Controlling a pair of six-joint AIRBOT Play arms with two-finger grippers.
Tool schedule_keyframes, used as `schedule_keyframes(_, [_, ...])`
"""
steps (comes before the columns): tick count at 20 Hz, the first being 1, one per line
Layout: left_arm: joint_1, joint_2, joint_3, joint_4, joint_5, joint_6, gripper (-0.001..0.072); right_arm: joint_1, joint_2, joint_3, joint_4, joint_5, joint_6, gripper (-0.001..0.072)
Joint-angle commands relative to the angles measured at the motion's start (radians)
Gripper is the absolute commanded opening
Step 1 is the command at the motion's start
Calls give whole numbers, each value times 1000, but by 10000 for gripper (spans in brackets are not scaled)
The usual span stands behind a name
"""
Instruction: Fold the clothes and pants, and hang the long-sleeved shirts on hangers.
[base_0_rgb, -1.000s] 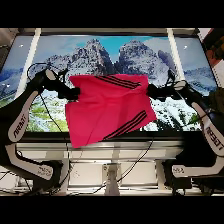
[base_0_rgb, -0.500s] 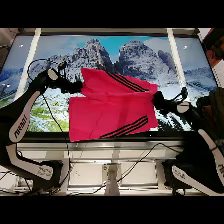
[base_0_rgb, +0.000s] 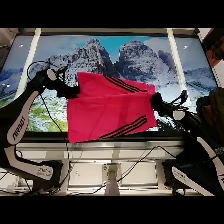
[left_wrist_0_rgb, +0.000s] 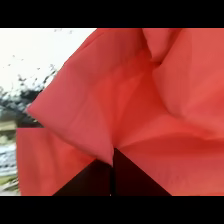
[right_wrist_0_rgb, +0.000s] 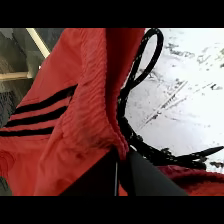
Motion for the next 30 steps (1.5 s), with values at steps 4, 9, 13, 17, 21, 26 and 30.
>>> schedule_keyframes(4, [1, 122, 0, 253, 203, -105, 13, 3, 2, -2, -9, -16, 5, 16])
schedule_keyframes(9, [1, 132, 0, 254, 153, -232, 14, 3, 2, -2, -9, -16, 5, 17])
schedule_keyframes(13, [17, 118, -7, 299, 145, -232, 14, 3, 2, -2, -9, -16, 5, 17])
schedule_keyframes(17, [50, 79, -7, 262, 134, -265, 154, 3, 2, -2, -32, -11, 5, 16])
schedule_keyframes(21, [49, 57, -7, 218, 132, -312, 559, 3, 2, -2, -35, 34, 5, 17])
schedule_keyframes(26, [51, 57, -7, 218, 132, -317, 559, 3, 2, -2, -136, 81, -5, 17])
schedule_keyframes(30, [51, 57, -7, 214, 108, -317, 561, -37, 2, 7, -233, 87, -55, 379])
